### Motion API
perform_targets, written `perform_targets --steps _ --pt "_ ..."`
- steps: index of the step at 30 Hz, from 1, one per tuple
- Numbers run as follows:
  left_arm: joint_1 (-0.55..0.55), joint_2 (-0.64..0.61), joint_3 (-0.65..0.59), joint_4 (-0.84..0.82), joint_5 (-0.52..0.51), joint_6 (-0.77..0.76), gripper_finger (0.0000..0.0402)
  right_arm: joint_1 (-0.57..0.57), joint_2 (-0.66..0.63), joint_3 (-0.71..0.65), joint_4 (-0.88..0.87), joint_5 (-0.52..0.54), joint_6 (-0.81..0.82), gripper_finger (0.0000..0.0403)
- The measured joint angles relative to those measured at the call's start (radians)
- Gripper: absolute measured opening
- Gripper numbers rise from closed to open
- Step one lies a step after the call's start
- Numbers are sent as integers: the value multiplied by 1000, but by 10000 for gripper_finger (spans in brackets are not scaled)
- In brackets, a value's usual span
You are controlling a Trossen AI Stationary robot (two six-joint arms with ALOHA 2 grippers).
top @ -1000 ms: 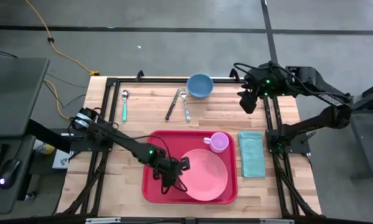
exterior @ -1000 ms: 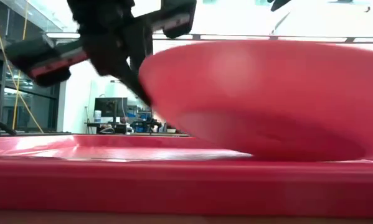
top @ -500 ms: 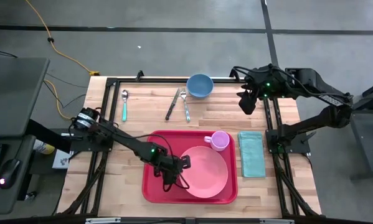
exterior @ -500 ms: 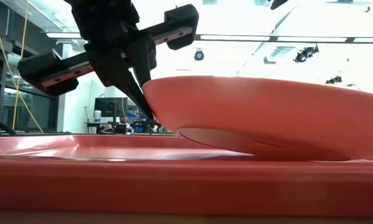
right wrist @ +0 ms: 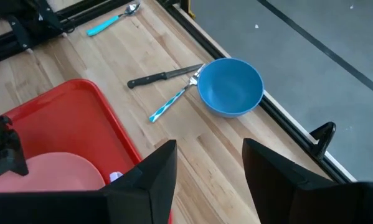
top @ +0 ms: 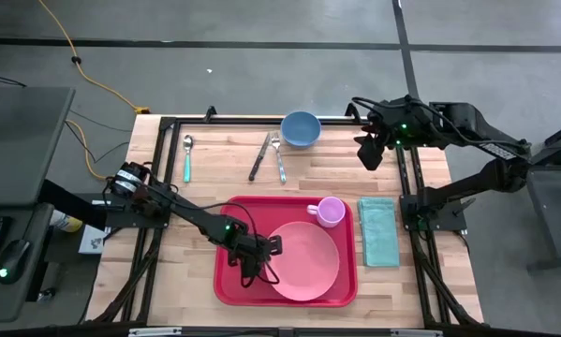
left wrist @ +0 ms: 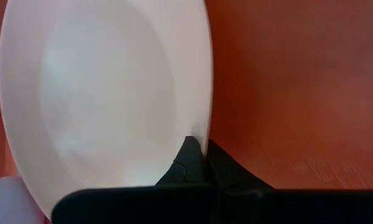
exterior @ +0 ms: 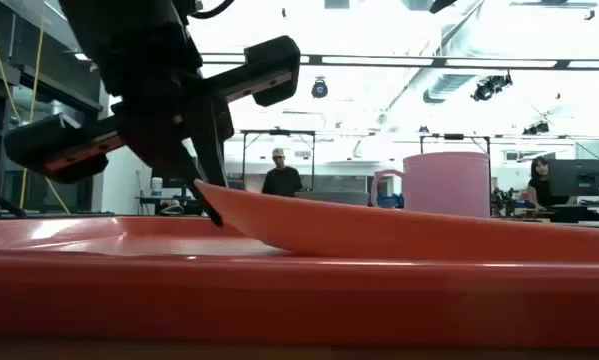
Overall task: Set up tray
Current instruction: Put the pink plate below the purple mug on the red tray
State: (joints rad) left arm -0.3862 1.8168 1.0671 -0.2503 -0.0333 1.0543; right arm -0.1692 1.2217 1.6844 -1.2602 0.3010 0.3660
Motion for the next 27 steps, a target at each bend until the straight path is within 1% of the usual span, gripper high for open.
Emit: perform_targets --steps 7,10,14,17,23,27 --pt "0 0 -5 27 -11 -7 17 0 0 0 4 7 0 161" --pt "0 2 -6 40 -36 -12 52 0 0 0 4 7 0 158" --pt "0 4 -7 54 -36 -20 106 0 0 0 5 7 -1 159" --pt "0 4 -7 53 -36 -20 139 0 0 0 5 7 -3 162" --pt "0 4 -7 61 -44 -20 178 0 0 0 5 11 -7 160" --pt "0 4 -7 53 -85 -19 195 0 0 0 5 11 -12 159"
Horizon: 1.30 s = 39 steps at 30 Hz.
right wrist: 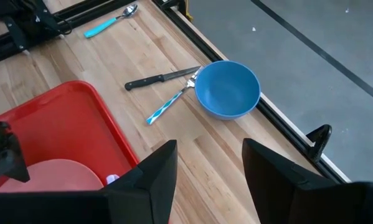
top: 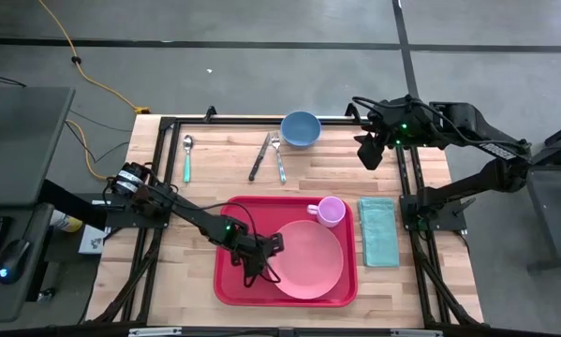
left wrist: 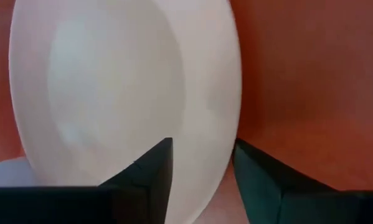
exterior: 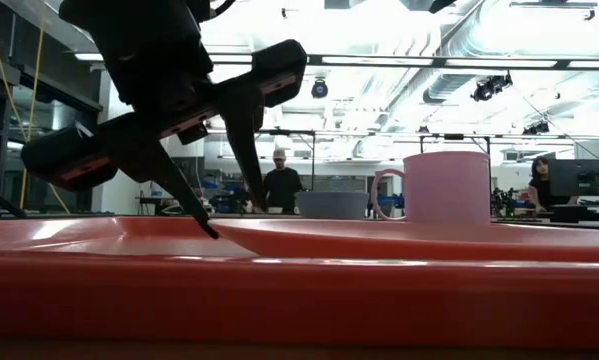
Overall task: Set up tray
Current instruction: Put the pink plate below the purple mug on the red tray, then put the blue bowl on top of the pink plate on the red tray
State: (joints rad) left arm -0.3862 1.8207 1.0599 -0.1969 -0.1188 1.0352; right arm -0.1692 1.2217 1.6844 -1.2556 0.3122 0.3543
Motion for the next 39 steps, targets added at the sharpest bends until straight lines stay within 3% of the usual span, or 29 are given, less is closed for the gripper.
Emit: perform_targets --steps 8,18,23,29,34,39 --pt "0 -35 1 -123 -2 0 204 0 0 0 0 0 -20 162" --pt "0 -150 18 -401 -32 -94 172 0 0 0 0 -1 -44 165" --pt "0 -280 26 -496 -216 -179 148 0 0 0 0 -4 -49 167" --pt "18 -472 29 -433 -510 -424 117 0 0 0 -1 -4 -75 164" --pt "103 -646 28 -453 -571 -669 95 -1 0 0 -2 -4 -86 161" --pt "223 -765 22 -490 -613 -748 77 -2 0 0 -10 47 -97 166"
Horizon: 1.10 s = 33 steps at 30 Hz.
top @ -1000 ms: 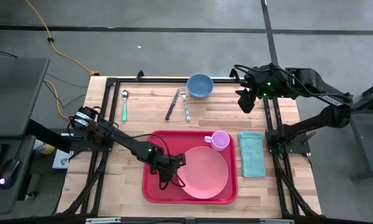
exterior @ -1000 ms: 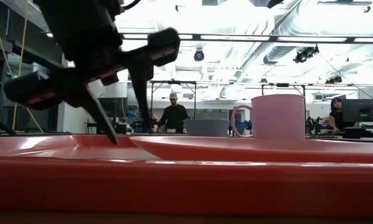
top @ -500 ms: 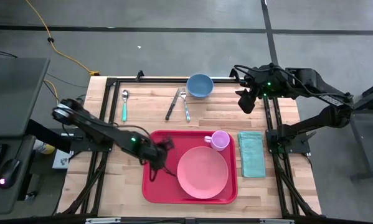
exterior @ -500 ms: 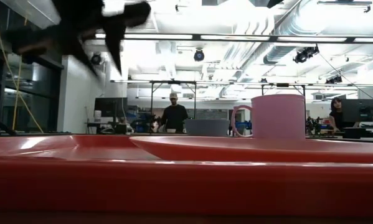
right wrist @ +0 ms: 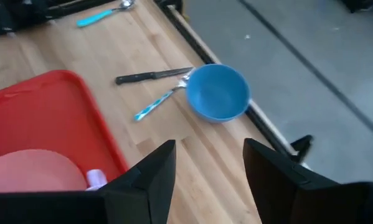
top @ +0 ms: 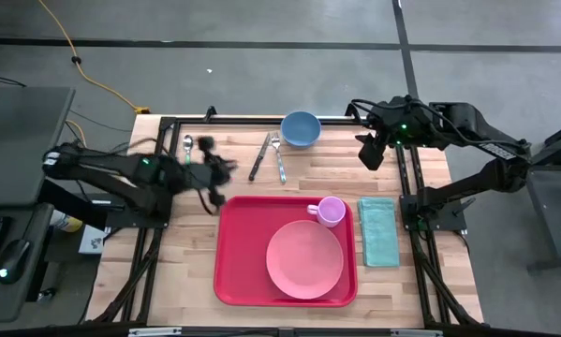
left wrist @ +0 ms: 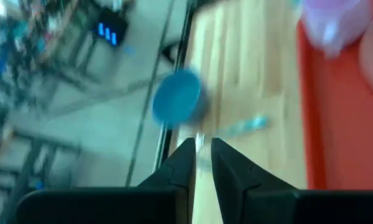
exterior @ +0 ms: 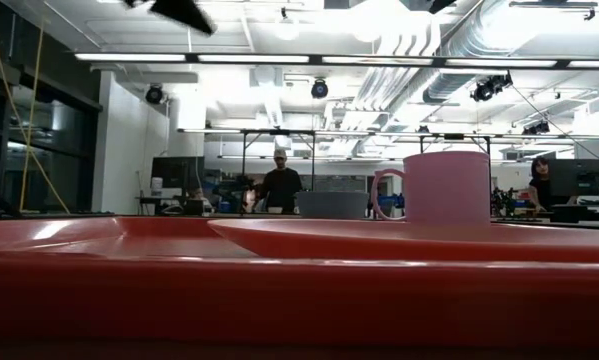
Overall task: Set up tray
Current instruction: Put the blue bowl on top of the pink plate on the red tray
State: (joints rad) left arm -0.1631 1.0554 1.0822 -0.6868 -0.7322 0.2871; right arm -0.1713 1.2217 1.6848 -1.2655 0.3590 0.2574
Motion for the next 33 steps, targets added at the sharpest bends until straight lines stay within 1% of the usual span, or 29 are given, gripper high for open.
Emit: perform_targets --steps 2,3,4,7,9,11,12,14,17,19,21,24,27,30,33 --pt "61 -23 8 24 -8 -31 73 -19 -6 0 -9 50 -3 169" --pt "89 -46 6 6 -6 -61 72 -33 -10 0 -9 65 -5 170" --pt "118 -63 1 -44 -6 -92 72 -49 -16 0 -9 70 -4 171" --pt "201 -94 6 -65 -6 -169 77 -118 -42 -3 4 72 3 176" --pt "248 -114 -1 -125 10 -185 83 -162 -82 -46 62 64 4 179" --pt "281 -131 6 -110 8 -185 89 -219 -137 -128 143 46 0 182" --pt "292 -142 4 -137 10 -185 92 -249 -169 -183 195 27 1 182" --pt "311 -154 2 -159 11 -193 98 -314 -243 -320 304 -51 23 184" --pt "329 -184 2 -210 11 -214 106 -407 -349 -541 493 -200 76 186" --pt "336 -203 4 -221 8 -236 110 -446 -397 -667 606 -265 121 185" --pt "335 -225 -7 -255 -4 -260 113 -463 -415 -771 711 -314 157 184" --pt "333 -284 -65 -249 -14 -316 118 -466 -392 -876 838 -377 216 184" --pt "333 -351 -155 -210 -14 -400 122 -470 -316 -920 889 -422 307 185" --pt "333 -426 -244 -158 10 -431 124 -484 -225 -901 911 -448 326 186" --pt "333 -488 -309 -124 30 -449 124 -499 -114 -805 900 -452 315 185"
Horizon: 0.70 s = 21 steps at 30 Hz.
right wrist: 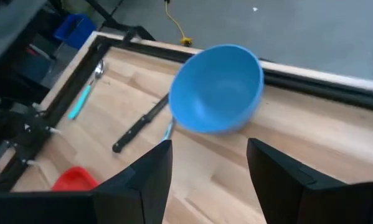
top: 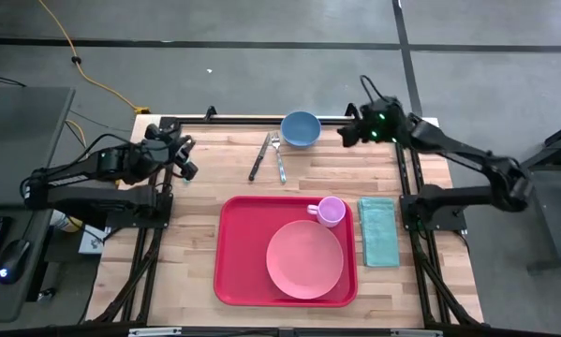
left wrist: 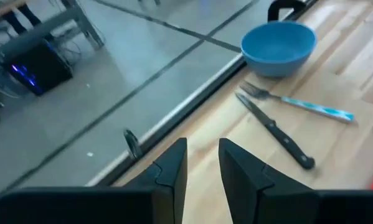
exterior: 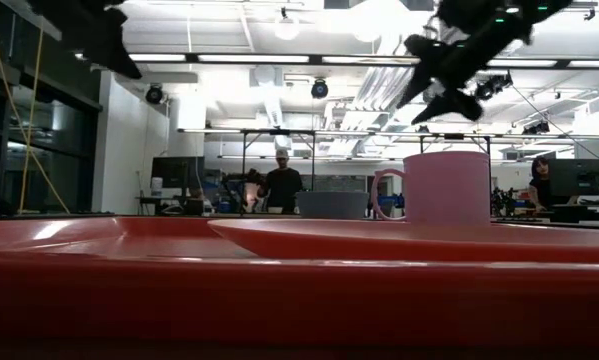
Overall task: Set up tray
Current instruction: Put the blue bowl on top of the pink plate on the red tray
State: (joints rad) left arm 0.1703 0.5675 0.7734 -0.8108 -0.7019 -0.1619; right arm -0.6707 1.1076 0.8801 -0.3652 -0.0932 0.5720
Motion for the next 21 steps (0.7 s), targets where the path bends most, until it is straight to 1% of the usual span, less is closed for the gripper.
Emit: perform_targets --steps 4,9,13,17,19,21 --pt "0 -43 -26 -8 28 -23 124 -18 193 220 -117 3 -47 185" --pt "0 -73 -26 0 42 19 124 -33 455 545 -340 78 -130 185" --pt "0 -89 -26 -2 46 26 124 -60 639 752 -512 43 -126 185" --pt "0 -96 -26 0 73 22 124 -71 790 893 -670 41 -117 185" --pt "0 -95 -26 0 97 22 124 -70 851 936 -726 51 -116 185" --pt "0 -94 -26 0 122 23 124 -69 894 962 -745 49 -99 185"
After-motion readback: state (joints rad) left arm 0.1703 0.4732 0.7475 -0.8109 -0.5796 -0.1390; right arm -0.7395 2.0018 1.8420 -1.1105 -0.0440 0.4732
